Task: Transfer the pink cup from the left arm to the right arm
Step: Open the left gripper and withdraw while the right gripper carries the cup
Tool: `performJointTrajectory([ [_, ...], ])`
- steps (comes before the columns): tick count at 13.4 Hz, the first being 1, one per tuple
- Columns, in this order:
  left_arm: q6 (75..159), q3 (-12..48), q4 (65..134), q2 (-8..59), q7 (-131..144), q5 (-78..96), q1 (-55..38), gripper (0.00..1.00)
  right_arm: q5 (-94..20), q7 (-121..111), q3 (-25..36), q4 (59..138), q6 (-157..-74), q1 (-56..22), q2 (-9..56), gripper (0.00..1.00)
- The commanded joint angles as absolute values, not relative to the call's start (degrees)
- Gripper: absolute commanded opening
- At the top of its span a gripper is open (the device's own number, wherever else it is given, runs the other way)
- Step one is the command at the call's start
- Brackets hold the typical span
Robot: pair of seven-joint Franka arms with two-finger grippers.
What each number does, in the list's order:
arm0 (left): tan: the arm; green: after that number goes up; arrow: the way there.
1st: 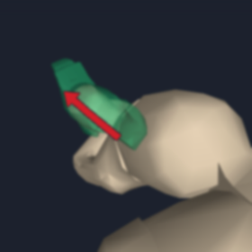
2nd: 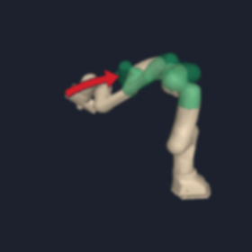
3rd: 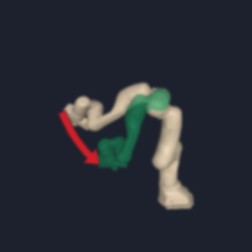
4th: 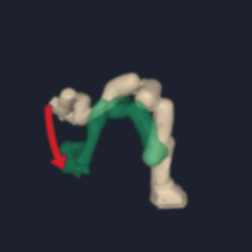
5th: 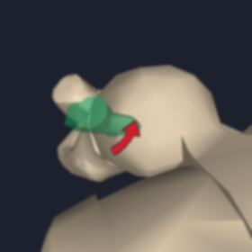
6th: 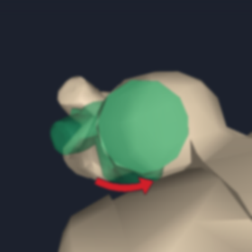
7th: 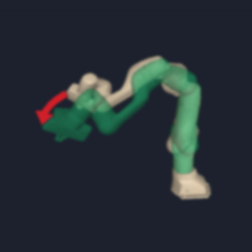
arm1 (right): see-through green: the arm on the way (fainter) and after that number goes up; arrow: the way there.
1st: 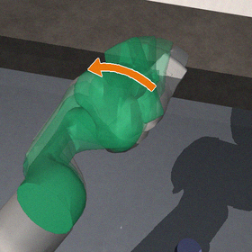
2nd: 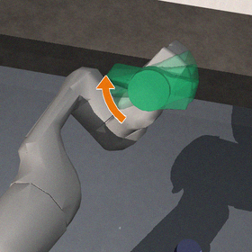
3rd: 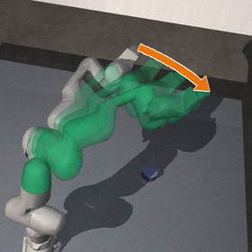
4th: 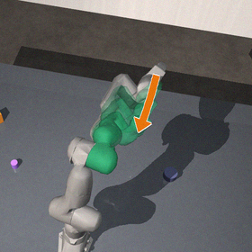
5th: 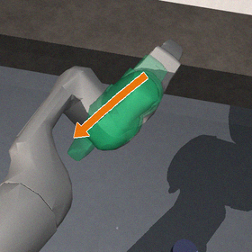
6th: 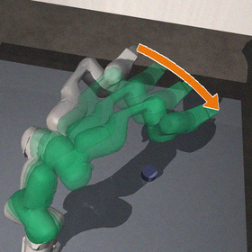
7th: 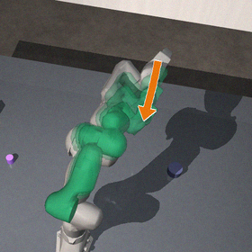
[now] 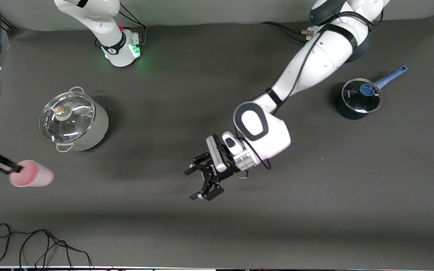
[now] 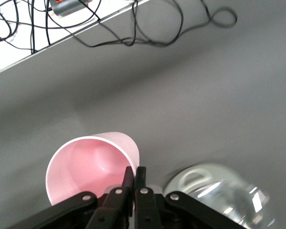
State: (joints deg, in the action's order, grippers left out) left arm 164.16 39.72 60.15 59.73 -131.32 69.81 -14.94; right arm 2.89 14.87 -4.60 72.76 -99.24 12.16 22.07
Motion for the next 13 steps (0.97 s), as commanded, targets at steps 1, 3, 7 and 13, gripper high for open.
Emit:
performJointTrajectory([
  [1,155.34,39.29,67.75,54.76,-130.34,68.38,-8.02,1.0,-0.51,2.85,-5.1,74.0,-101.42,15.72,22.06,0.0],
  [3,147.61,39.29,70.47,53.53,-130.17,64.71,-3.01,1.0,-3.15,-0.95,-5.1,79.25,-107.54,17.22,21.54,0.0],
  [7,132.32,39.2,73.82,51.68,-129.99,56.55,6.48,1.0,-3.52,-9.54,-5.27,91.73,-123.63,16.87,21.62,0.0],
  [13,105.68,39.55,70.85,50.89,-117.17,32.89,19.24,1.0,-2.9,-20.12,-5.54,93.34,-127.87,16.0,31.45,0.0],
])
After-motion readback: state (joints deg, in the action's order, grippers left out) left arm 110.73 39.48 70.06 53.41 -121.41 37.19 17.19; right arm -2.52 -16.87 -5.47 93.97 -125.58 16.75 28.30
